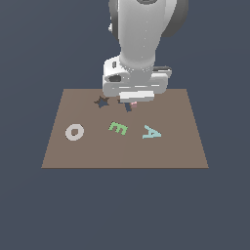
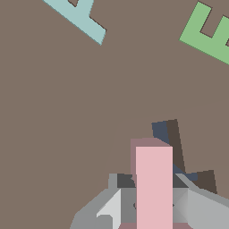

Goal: Insert a designated object into the corresponding slot on a board.

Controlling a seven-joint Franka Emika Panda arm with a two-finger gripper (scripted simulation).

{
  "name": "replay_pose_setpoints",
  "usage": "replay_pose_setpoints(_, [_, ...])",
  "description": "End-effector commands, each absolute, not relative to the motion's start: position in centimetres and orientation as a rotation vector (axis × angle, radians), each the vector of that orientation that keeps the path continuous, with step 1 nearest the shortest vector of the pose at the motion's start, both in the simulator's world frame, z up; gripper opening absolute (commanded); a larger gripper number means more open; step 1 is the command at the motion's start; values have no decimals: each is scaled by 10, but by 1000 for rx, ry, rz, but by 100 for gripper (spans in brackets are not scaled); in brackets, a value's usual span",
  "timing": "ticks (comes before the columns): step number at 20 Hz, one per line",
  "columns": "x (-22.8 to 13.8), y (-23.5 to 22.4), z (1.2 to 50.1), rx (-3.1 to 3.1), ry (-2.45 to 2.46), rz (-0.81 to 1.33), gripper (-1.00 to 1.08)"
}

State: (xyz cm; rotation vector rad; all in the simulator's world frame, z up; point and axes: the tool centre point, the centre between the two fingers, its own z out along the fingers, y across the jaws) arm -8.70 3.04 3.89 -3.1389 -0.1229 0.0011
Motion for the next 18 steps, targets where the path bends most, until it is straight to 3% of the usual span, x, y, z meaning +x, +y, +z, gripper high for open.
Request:
replay_pose_setpoints(1, [-84, 24, 39, -3135, -197, 1, -100])
replay_pose_setpoints(18, [-75, 9, 39, -3120, -366, 1, -100])
